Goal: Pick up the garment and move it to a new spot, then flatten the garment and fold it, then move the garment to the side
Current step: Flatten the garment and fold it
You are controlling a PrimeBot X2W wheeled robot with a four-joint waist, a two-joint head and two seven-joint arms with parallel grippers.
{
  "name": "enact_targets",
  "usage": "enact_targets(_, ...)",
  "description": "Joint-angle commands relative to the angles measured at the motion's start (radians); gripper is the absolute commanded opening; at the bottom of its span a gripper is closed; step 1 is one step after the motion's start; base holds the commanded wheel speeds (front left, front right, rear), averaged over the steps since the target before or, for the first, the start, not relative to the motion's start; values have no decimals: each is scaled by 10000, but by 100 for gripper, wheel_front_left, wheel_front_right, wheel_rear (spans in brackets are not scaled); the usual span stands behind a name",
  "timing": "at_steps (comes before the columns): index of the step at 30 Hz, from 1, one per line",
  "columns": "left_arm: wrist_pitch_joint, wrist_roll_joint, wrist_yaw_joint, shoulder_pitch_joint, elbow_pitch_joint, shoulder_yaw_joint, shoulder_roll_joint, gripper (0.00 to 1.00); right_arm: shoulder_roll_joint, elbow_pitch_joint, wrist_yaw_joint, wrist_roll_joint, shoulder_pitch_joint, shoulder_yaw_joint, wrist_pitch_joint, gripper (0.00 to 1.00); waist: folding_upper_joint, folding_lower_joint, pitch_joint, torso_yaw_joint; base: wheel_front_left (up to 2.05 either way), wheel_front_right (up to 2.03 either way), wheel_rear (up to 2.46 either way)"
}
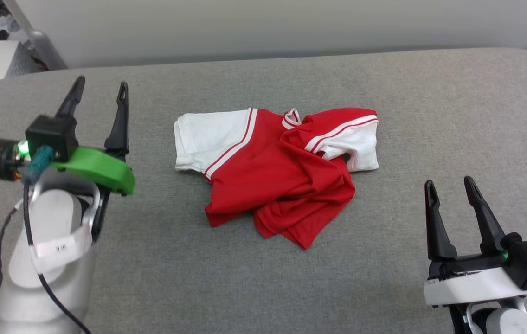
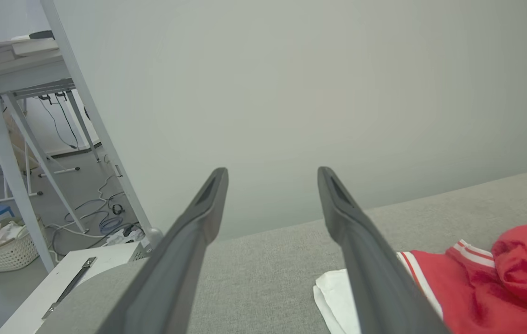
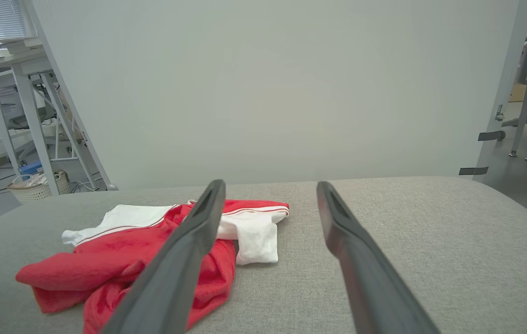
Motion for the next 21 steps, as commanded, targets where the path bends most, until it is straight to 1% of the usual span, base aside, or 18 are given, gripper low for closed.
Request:
enact_targets(1,181,-159,-68,-624,207,-222,200,100,-3,-73,-9,-44,-206,33,-46,100,0,0,645,-442,0,0,0)
enact_targets(3,437,-409,-92,-1485,558,-588,425,100,-3,-152,-9,-128,-376,71,-46,100,0,0,952,-563,0,0,0)
enact_targets(5,851,-880,-98,-2291,872,-1178,667,100,-3,-241,-9,-167,-536,88,-46,100,0,0,1241,-655,0,0,0)
enact_targets(8,1877,-1690,-101,-3416,1333,-2347,1206,100,-3,-331,-9,-188,-778,106,-46,100,0,0,1637,-790,0,0,0)
enact_targets(11,3132,-2669,-103,-4252,1711,-3377,1614,100,-3,-383,-9,-176,-943,113,-46,100,0,0,1907,-900,0,0,0)
enact_targets(13,4288,-3417,-103,-4732,1982,-4087,1878,100,-3,-419,-9,-163,-1032,121,-46,100,0,0,2067,-961,0,0,0)
enact_targets(15,5108,-4208,-103,-5194,2147,-4508,2061,100,-3,-455,-9,-154,-1121,131,-46,100,0,0,2237,-1013,0,0,0)
enact_targets(16,5735,-4652,-104,-5377,2277,-4797,2135,100,-3,-469,-9,-150,-1177,142,-46,100,0,0,2320,-1042,0,0,0)
enact_targets(18,6792,-5242,-104,-5698,2489,-5295,2321,100,-3,-497,-9,-143,-1282,156,-46,100,0,0,2480,-1091,0,0,0)
enact_targets(21,8063,-5889,-104,-6027,2759,-5943,2583,100,-3,-528,-9,-134,-1433,206,-46,100,0,0,2680,-1193,0,0,0)
